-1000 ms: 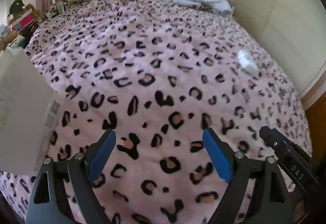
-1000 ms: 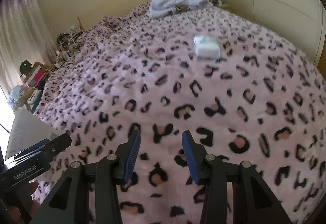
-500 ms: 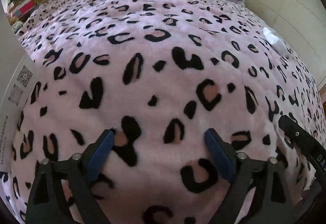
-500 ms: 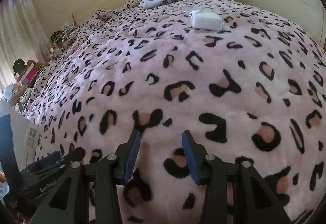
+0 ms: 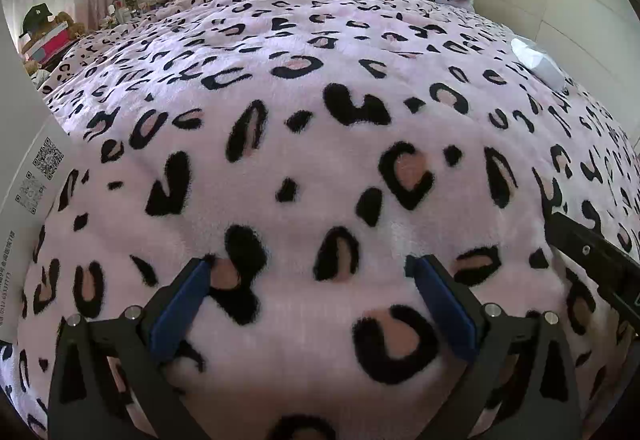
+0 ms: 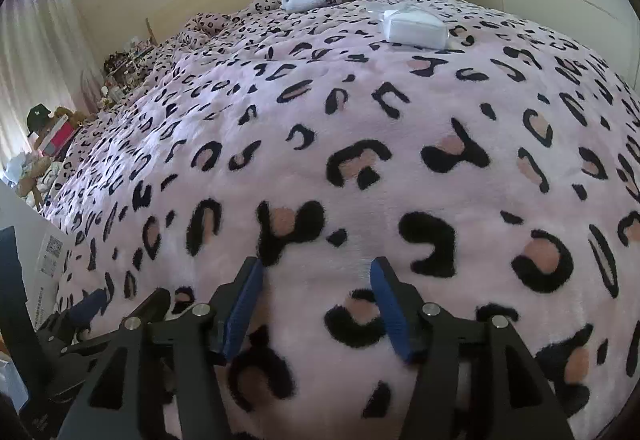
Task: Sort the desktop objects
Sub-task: 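Move both tools back over the blanket toward the remaining items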
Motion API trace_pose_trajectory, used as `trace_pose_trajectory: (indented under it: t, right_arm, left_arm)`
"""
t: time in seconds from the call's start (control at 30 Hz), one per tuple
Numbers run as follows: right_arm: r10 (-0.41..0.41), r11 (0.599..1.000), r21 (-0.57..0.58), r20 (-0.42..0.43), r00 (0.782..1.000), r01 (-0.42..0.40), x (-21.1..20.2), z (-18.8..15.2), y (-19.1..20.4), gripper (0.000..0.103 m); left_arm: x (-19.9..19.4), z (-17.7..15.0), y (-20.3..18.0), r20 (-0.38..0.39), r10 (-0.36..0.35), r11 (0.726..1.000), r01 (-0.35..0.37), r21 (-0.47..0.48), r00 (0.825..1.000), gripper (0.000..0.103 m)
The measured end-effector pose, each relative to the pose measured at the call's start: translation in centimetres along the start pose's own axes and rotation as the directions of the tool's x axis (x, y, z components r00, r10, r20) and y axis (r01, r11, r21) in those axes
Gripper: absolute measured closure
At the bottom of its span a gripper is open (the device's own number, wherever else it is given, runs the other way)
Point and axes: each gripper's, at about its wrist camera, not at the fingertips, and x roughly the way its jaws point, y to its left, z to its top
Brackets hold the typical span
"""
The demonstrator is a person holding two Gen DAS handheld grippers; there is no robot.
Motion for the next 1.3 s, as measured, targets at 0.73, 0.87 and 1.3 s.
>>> trace_pose_trajectory:
  t: [0.73, 0.87, 1.3]
  right_arm:
    - [-0.033, 0.998, -0.054, -0.016, 0.999, 0.032, 0.46, 0.02, 0.75, 0.037]
    - [-0.026, 0.998, -0.051, -0.016, 1.0, 0.025, 0.48, 0.06, 0.62, 0.037]
    - [-0.002, 0.999, -0.033, -0.011, 1.0, 0.002, 0.48, -0.04, 0.31, 0.036]
  left_arm:
    - [0.21, -0.05, -0.01, -0.005, -0.002, 1.0, 0.002, -0.002, 1.0, 0.0]
    - [0.21, -0.05, 0.0, -0.005, -0.003, 1.0, 0.003, -0.003, 1.0, 0.0]
    - [0.2, -0.07, 0.06, -0.005, -0.003, 1.0, 0.003, -0.003, 1.0, 0.0]
